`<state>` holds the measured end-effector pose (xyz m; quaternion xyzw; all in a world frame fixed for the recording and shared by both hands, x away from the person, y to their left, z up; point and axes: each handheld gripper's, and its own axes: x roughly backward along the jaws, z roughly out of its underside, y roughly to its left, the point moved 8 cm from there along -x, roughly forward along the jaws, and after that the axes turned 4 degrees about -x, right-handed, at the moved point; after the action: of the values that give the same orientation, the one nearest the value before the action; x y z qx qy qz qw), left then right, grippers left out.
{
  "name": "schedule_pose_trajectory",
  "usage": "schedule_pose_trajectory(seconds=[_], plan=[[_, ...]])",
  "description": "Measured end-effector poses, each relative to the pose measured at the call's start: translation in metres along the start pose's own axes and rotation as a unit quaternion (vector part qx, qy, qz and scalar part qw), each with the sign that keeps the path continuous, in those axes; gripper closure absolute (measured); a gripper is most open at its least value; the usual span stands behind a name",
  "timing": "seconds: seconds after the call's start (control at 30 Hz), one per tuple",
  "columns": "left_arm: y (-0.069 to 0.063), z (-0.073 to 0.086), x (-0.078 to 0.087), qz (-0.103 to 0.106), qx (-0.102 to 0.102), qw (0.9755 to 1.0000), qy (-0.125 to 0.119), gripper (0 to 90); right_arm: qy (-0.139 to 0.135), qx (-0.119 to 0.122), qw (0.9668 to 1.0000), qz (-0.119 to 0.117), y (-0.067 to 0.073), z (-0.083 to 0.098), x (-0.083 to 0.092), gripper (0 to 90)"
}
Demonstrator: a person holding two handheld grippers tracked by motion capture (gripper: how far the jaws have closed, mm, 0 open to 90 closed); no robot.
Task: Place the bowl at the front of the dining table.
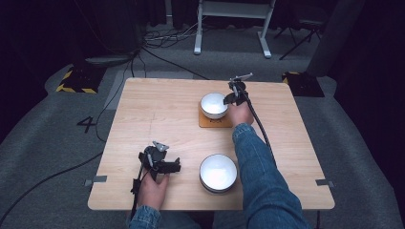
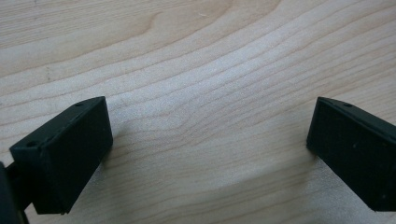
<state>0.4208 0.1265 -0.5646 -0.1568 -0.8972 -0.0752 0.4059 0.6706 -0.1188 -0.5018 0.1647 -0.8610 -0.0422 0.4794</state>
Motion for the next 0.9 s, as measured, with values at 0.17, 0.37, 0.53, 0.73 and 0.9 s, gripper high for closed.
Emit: schedule_pose_trajectory(seconds=[0.17,0.37,0.53,0.73,0.9], plan=[[0.0,0.0,0.0,0.001,-0.001,1.0,0.001,0.4,-0.001,0.0,1.0,0.004,0.0,0.0,0.0,81.3],[0.0,0.0,0.0,-0.001,-0.002,1.0,0.0,0.3,-0.002,0.004,1.0,0.004,0.0,0.001,0.0,75.3],[0.001,0.0,0.0,-0.002,-0.002,1.0,-0.001,0.3,-0.005,0.007,0.9999,0.009,0.0,0.001,0.002,69.3],[0.001,0.0,0.0,-0.004,-0.003,1.0,0.0,0.3,-0.04,0.043,0.9982,0.009,0.007,-0.008,0.018,57.7],[0.001,0.0,0.0,-0.003,-0.003,1.0,0.0,0.3,-0.046,0.093,0.9944,0.021,0.015,-0.008,0.027,55.6]])
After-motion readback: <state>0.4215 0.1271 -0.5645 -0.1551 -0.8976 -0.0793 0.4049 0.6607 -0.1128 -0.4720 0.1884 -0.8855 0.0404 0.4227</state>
